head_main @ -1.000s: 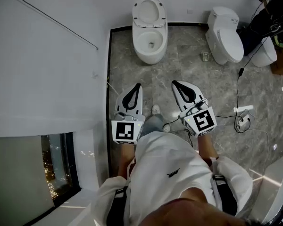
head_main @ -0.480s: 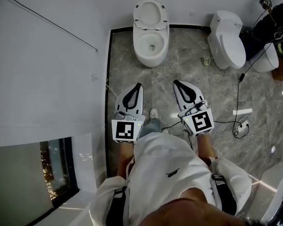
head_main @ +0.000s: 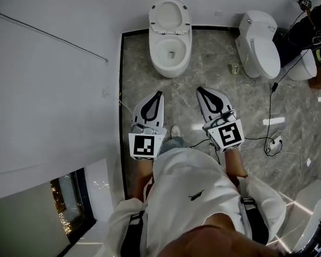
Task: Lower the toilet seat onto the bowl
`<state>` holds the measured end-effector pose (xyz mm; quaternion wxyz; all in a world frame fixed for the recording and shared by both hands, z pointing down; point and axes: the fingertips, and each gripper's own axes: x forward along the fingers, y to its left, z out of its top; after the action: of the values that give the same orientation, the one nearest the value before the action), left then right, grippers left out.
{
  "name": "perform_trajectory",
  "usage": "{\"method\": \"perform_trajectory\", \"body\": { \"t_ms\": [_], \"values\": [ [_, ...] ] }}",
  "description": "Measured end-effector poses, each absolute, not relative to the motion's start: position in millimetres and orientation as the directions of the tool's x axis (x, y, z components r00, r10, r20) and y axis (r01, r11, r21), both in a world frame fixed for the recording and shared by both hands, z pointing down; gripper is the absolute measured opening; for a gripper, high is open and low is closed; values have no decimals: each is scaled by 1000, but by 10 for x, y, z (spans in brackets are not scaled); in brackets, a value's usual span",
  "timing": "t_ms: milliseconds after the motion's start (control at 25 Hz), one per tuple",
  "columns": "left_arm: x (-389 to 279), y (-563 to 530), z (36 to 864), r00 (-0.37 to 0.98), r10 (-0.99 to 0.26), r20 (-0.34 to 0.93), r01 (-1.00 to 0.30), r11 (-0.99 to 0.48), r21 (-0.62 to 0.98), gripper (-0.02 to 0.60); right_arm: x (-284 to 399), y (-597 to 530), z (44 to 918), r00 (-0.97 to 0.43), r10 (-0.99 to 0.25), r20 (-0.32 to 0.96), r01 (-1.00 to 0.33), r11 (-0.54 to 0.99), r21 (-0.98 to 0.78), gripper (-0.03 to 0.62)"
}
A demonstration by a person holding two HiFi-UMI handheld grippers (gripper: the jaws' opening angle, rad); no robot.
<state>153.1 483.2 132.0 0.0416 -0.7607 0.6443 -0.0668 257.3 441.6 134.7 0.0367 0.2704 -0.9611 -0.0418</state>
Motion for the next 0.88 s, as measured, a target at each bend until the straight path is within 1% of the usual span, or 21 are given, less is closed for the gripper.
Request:
{"method": "perform_trajectory", "body": {
  "t_ms": [200,320,480,600,880],
  "values": [
    [1275,4537,1273,164,-986,39,-980,-167,-110,31,2298,4149,1346,-844,-533,55,-526,844,103,31],
    [1094,4385,1315,182,-983,39,-974,-185,-131,31,2131,3991,1360,-836,-545,62,-537,836,111,31],
    [891,4240,1329,192,-981,38,-970,-196,-145,31,1937,3867,1315,-833,-551,42,-544,831,115,31],
    [820,4155,1311,188,-982,35,-974,-191,-121,31,1874,3774,1310,-823,-566,50,-558,822,116,31],
    [701,4016,1372,214,-976,42,-967,-217,-130,31,1723,3657,1358,-821,-567,60,-560,821,110,31]
  ]
}}
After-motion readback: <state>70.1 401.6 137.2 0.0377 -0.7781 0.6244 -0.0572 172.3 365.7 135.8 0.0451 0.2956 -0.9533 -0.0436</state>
